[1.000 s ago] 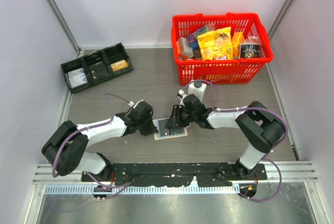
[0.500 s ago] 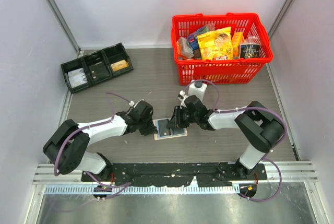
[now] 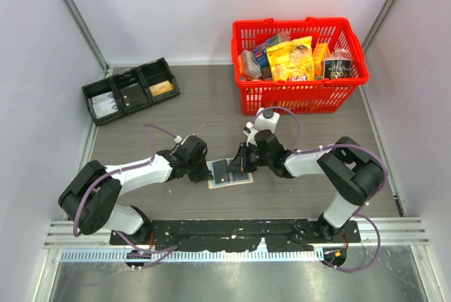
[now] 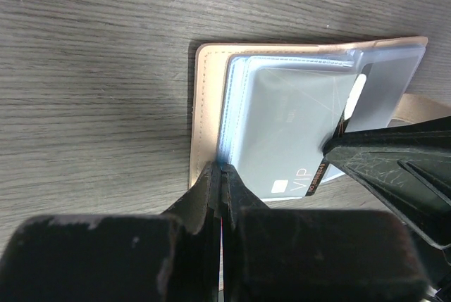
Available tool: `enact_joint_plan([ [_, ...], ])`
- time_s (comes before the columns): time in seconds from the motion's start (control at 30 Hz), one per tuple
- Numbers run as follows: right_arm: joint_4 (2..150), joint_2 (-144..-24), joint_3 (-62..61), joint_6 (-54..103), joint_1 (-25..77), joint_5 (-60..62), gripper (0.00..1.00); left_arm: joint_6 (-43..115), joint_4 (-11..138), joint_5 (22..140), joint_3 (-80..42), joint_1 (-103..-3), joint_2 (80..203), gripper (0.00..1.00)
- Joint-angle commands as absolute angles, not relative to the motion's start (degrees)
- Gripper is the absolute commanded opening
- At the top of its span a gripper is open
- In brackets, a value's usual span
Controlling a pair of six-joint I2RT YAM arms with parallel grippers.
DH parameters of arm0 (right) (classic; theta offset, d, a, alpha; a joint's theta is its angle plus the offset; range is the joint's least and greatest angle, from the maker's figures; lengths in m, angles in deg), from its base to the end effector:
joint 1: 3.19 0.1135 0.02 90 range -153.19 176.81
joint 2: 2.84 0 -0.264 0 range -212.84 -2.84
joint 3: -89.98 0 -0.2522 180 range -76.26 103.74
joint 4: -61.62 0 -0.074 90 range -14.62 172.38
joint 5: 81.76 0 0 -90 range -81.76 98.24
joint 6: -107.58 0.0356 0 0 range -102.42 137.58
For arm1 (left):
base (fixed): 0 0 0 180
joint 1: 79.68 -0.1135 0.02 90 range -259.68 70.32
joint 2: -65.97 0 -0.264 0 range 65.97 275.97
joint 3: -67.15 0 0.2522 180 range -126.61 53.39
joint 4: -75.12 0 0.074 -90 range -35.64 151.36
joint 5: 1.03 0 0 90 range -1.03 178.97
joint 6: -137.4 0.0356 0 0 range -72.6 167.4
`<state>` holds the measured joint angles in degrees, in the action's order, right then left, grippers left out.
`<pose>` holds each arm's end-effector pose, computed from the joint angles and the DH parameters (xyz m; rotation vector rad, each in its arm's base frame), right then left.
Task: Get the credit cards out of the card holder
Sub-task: Remove the credit card from the card holder.
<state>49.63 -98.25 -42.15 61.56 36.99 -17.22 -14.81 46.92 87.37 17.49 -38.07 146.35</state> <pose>0.2205 0.2062 0.1286 -0.2013 2.4327 1.2426 0.1857 -0.1663 0.1511 -0.4830 2.7179 -0.6279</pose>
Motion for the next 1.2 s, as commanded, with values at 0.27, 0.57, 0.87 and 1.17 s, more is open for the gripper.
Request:
enact_joint_plan([
  [0.27,47.00,-96.79,-43.12,63.37,36.45,-18.39,0.01,-13.51,46.76,86.08,12.35,-38.10,143.67,0.03],
  [0.57,47.08,-96.88,-43.12,63.19,36.45,-18.31,0.01,-13.24,48.26,85.55,12.95,-38.10,149.90,0.00],
  [0.87,48.67,-96.26,-43.56,62.75,35.57,-17.60,0.01,-13.68,48.17,85.72,16.03,-38.10,150.17,0.00],
  [1.17,50.51,-95.47,-44.44,62.05,34.08,-17.17,0.01,-13.42,47.47,85.98,16.21,-38.10,150.61,0.00],
])
